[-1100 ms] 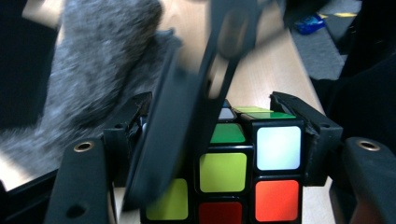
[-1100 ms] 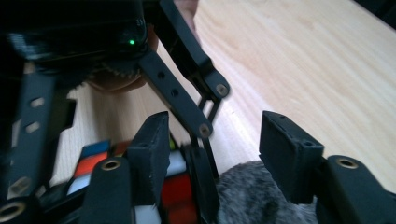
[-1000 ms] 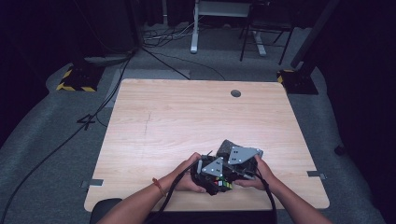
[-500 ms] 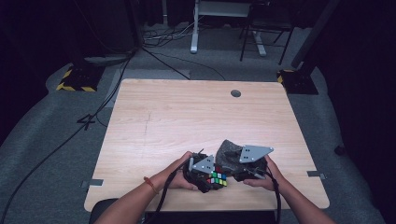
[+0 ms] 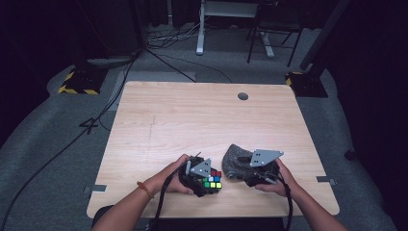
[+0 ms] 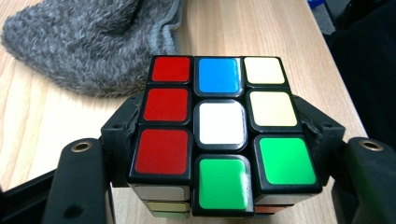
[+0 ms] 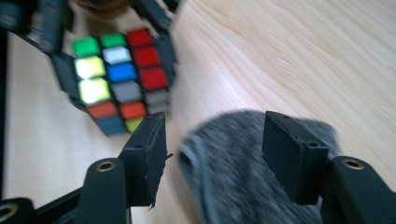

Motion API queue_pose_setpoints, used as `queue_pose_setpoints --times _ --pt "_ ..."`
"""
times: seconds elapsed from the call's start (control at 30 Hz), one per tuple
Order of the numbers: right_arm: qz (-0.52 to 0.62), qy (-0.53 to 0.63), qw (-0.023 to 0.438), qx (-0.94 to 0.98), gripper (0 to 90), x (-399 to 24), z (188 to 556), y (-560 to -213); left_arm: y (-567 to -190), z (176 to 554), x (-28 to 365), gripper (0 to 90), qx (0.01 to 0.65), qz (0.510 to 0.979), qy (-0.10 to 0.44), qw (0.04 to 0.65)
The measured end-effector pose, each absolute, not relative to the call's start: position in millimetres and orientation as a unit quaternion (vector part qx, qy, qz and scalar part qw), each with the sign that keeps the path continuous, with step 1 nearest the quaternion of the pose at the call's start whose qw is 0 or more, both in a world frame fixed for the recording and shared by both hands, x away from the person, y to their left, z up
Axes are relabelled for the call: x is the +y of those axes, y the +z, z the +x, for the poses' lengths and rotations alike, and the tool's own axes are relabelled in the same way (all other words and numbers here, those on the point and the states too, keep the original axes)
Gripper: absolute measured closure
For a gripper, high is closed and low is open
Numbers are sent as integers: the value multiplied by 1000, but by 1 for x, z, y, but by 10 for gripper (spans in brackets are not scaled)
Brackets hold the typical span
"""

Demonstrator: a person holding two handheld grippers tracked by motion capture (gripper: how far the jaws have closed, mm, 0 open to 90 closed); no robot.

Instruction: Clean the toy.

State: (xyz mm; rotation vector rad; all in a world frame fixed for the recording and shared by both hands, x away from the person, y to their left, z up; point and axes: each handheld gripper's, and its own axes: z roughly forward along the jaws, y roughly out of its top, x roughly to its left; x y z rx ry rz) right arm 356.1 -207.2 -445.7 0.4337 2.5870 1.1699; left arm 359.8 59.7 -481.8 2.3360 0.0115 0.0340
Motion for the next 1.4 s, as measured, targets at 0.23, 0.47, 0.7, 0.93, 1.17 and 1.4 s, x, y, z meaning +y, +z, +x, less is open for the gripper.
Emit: queue_pose_setpoints --times 0.23,0.47,0.7,0.93,1.17,1.4 --pt "206 375 156 890 405 -234 372 -456 -484 362 63 326 18 920 30 391" --pt "219 347 153 899 395 -234 383 -474 -483 368 74 324 44 920 45 386" --pt "232 355 116 898 452 -241 393 -490 -484 365 84 207 125 927 54 349" --pt "218 346 113 906 600 -244 385 -488 -482 348 100 241 134 926 56 348" --pt "224 331 122 908 557 -253 381 -485 -481 333 106 277 128 931 33 341" --pt "242 333 131 902 492 -260 381 -486 -481 325 102 278 131 932 36 337"
